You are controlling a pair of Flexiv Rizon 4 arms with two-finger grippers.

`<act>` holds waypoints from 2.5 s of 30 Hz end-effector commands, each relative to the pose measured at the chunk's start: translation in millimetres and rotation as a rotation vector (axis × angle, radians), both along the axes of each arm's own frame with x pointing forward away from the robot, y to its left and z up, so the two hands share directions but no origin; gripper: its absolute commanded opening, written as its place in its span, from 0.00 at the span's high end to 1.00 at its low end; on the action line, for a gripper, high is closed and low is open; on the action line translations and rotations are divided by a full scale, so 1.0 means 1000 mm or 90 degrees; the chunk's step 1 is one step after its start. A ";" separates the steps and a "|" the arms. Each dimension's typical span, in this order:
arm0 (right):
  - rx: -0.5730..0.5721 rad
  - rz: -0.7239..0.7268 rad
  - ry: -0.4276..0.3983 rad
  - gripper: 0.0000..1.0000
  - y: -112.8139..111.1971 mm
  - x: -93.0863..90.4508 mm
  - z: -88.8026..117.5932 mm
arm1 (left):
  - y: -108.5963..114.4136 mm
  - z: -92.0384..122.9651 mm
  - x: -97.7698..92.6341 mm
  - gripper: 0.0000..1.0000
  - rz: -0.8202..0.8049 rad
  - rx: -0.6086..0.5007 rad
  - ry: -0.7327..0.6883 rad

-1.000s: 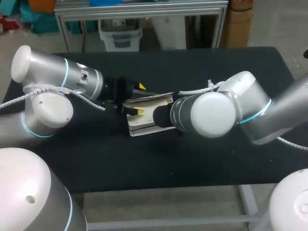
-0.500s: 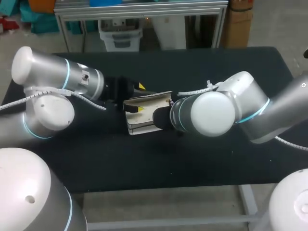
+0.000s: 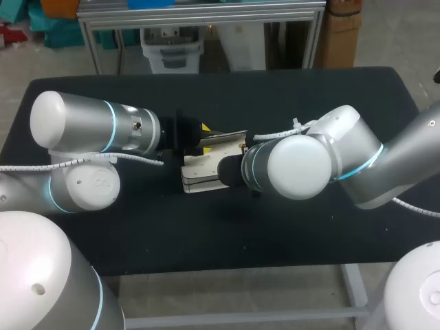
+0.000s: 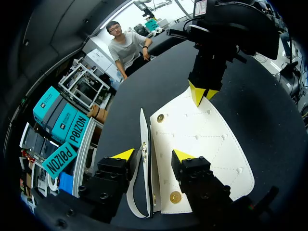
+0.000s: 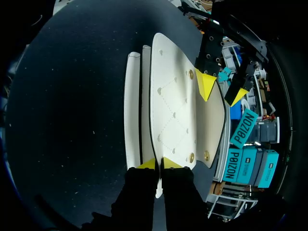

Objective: Pick up the bag, open it, inspect its contents, close it, and place it on the opposite side

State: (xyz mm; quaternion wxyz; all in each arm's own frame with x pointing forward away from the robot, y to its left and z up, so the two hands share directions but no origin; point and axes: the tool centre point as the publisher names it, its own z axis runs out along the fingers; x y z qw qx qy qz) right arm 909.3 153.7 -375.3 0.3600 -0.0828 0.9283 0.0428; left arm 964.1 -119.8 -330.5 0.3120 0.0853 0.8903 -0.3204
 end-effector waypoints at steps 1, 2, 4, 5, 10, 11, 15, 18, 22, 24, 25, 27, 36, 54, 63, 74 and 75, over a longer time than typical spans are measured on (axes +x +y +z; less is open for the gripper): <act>-0.002 0.000 0.000 1.00 0.002 0.000 -0.002 | -0.007 -0.009 0.004 1.00 0.020 -0.005 -0.019; -0.003 0.000 0.001 1.00 0.003 0.001 -0.002 | -0.007 -0.010 0.004 1.00 0.019 -0.005 -0.018; -0.003 0.000 0.002 1.00 0.003 0.001 -0.002 | -0.008 -0.011 0.003 1.00 0.002 -0.004 -0.011; -0.003 -0.001 0.002 1.00 0.003 0.002 -0.002 | -0.008 -0.011 -0.001 1.00 -0.011 -0.005 -0.007; -0.001 -0.008 0.006 1.00 0.004 0.003 -0.003 | -0.003 -0.013 -0.015 1.00 -0.075 0.020 0.013; 0.000 -0.008 0.007 1.00 0.004 0.003 -0.003 | -0.004 -0.017 -0.019 1.00 -0.092 0.036 0.014; -0.001 -0.014 0.008 1.00 0.005 0.004 -0.003 | -0.005 -0.023 -0.024 1.00 -0.126 0.078 0.005; -0.001 -0.014 0.008 1.00 0.005 0.004 -0.003 | -0.004 -0.024 -0.025 1.00 -0.147 0.086 0.011; -0.001 -0.014 0.008 1.00 0.005 0.004 -0.003 | -0.003 -0.024 -0.025 1.00 -0.169 0.081 0.035; -0.001 -0.014 0.008 1.00 0.005 0.004 -0.003 | -0.006 -0.026 -0.026 1.00 -0.183 0.093 0.046; -0.001 -0.014 0.008 1.00 0.005 0.004 -0.003 | -0.009 -0.030 -0.027 1.00 -0.188 0.105 0.048; -0.001 -0.014 0.008 1.00 0.005 0.004 -0.003 | -0.011 -0.033 -0.029 1.00 -0.206 0.112 0.067; -0.001 -0.014 0.008 1.00 0.005 0.004 -0.003 | -0.016 -0.048 -0.039 1.00 -0.208 0.152 0.100; -0.001 -0.014 0.008 1.00 0.005 0.004 -0.003 | 0.006 -0.017 -0.038 0.41 -0.171 0.056 0.056; -0.001 -0.014 0.008 1.00 0.005 0.004 -0.003 | 0.011 -0.008 -0.028 0.57 -0.180 -0.032 0.076; -0.001 -0.014 0.008 0.00 0.005 0.004 -0.003 | 0.012 -0.007 -0.028 0.00 -0.137 -0.079 0.116; -0.001 -0.014 0.008 0.00 0.005 0.004 -0.003 | 0.013 -0.006 -0.027 0.00 -0.132 -0.086 0.120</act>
